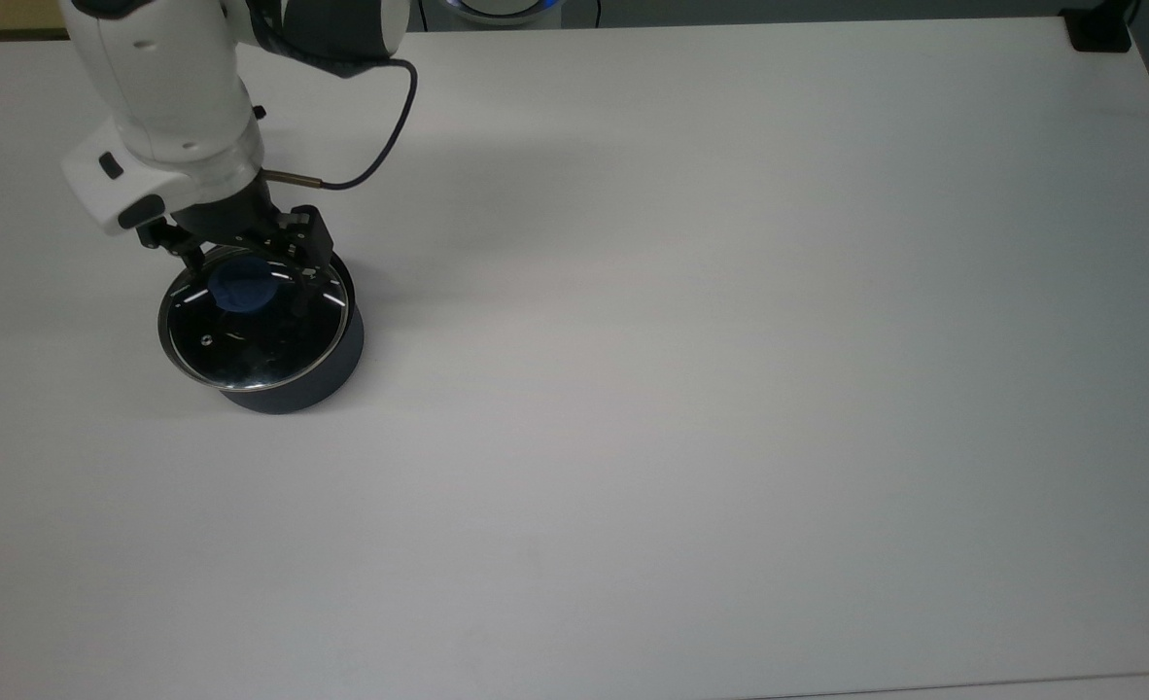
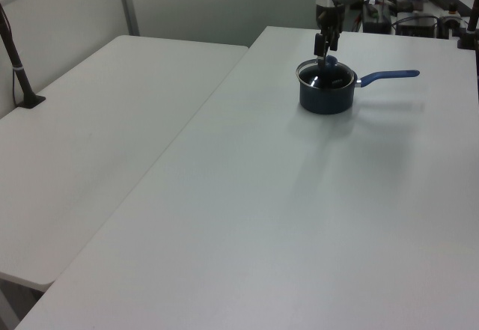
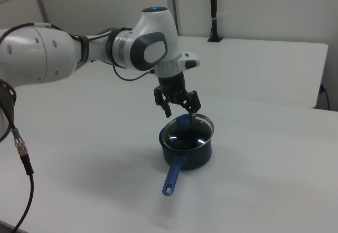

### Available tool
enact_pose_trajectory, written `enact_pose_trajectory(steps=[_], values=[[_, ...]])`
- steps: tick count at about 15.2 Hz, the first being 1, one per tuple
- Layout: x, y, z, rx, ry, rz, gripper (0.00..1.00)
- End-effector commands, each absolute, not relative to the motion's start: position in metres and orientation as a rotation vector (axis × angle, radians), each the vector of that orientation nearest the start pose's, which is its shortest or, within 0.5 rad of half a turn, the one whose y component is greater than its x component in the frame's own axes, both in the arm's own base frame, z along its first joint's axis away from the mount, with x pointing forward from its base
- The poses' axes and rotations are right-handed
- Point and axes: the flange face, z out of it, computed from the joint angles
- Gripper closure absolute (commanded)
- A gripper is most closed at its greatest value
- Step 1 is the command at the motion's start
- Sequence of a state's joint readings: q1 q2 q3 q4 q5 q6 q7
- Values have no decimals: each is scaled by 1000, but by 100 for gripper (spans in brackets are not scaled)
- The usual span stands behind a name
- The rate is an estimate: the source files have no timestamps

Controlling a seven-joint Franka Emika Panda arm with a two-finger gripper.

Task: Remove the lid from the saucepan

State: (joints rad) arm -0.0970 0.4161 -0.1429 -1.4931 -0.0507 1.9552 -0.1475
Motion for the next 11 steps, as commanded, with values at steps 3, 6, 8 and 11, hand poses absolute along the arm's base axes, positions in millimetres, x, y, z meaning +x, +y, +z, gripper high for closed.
enact_pose_trajectory(steps=[3, 6, 8, 11], values=[[669, -149, 430, -3288, -35, -40, 0], [673, -149, 423, -3293, -50, -69, 3], [673, -149, 421, -3293, -50, -67, 12], [673, -149, 419, -3299, -56, -59, 16]])
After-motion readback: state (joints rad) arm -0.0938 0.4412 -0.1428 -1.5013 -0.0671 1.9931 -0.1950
